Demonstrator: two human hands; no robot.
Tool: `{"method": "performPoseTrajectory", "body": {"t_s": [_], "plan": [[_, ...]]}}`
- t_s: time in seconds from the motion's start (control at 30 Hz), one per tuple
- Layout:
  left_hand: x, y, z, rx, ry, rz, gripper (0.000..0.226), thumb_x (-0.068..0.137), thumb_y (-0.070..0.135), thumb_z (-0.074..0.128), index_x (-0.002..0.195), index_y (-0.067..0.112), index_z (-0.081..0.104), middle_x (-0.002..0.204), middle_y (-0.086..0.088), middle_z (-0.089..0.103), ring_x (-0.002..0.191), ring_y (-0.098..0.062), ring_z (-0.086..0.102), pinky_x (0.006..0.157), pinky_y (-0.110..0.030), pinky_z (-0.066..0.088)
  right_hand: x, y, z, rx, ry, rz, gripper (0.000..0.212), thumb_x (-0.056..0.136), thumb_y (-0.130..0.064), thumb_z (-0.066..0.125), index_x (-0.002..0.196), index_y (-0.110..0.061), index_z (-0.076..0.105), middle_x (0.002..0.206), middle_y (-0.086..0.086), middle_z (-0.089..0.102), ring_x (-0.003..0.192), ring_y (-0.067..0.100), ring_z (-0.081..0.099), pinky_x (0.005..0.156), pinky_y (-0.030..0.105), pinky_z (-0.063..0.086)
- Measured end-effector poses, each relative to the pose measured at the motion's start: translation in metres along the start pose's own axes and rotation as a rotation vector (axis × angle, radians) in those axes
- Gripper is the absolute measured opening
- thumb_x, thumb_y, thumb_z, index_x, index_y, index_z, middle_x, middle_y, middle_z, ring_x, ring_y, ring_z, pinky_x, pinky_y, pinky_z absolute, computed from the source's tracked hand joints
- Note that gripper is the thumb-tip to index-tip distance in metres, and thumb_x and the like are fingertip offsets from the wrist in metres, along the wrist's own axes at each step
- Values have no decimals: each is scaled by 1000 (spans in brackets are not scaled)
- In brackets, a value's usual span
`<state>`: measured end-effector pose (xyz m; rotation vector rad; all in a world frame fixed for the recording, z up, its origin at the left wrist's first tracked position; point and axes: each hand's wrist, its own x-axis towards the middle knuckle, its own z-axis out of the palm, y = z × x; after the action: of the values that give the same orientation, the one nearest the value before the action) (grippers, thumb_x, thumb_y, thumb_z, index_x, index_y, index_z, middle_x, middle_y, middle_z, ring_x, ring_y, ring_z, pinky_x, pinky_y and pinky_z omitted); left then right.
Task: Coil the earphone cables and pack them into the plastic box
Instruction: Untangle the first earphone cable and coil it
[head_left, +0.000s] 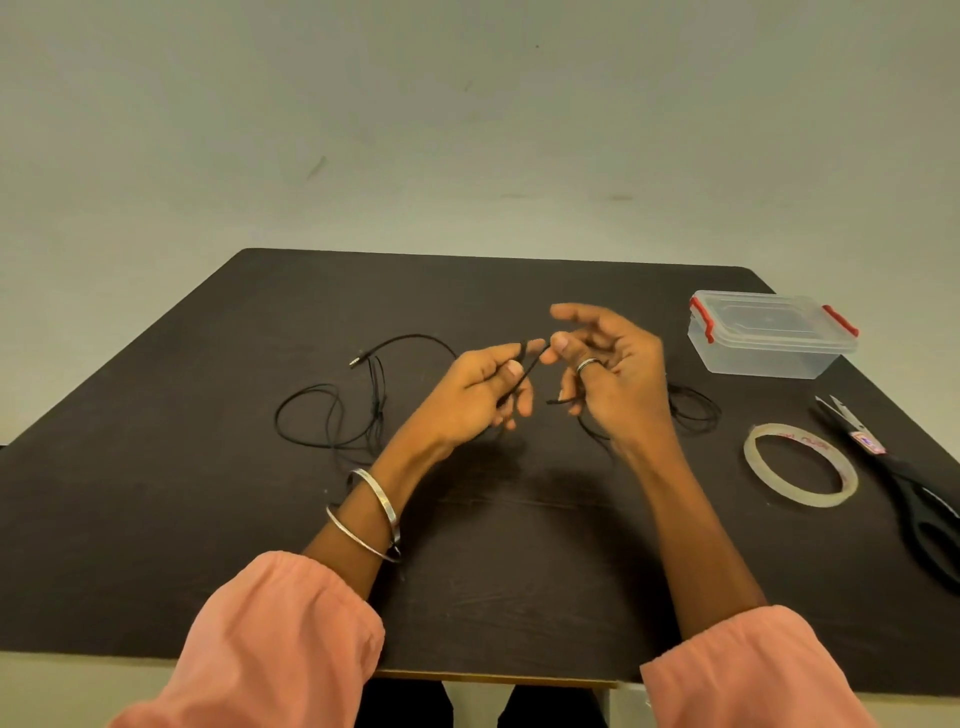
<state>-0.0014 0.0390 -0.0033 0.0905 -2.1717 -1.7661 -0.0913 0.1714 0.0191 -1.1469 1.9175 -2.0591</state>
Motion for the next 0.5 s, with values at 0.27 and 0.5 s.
{"method": "performPoseTrajectory", "body": {"t_s": [0.27,0.5], "plan": [[-5,7,-2,-215,-233,-99,38,104,16,29,114,-1,61,51,3,35,41,-6,23,40,-18,23,4,1,-13,-56,181,-79,15,82,-11,73,96,-11,68,75,7,69,56,15,61,51,24,52],[-6,9,-7,-713,-265,-73,39,99,21,33,108,0,64,47,6,36,39,-3,16,35,-16,17,7,11,-3,76,73,27,10,89,1,61,90,-8,66,68,1,67,44,13,58,41,24,48]]}}
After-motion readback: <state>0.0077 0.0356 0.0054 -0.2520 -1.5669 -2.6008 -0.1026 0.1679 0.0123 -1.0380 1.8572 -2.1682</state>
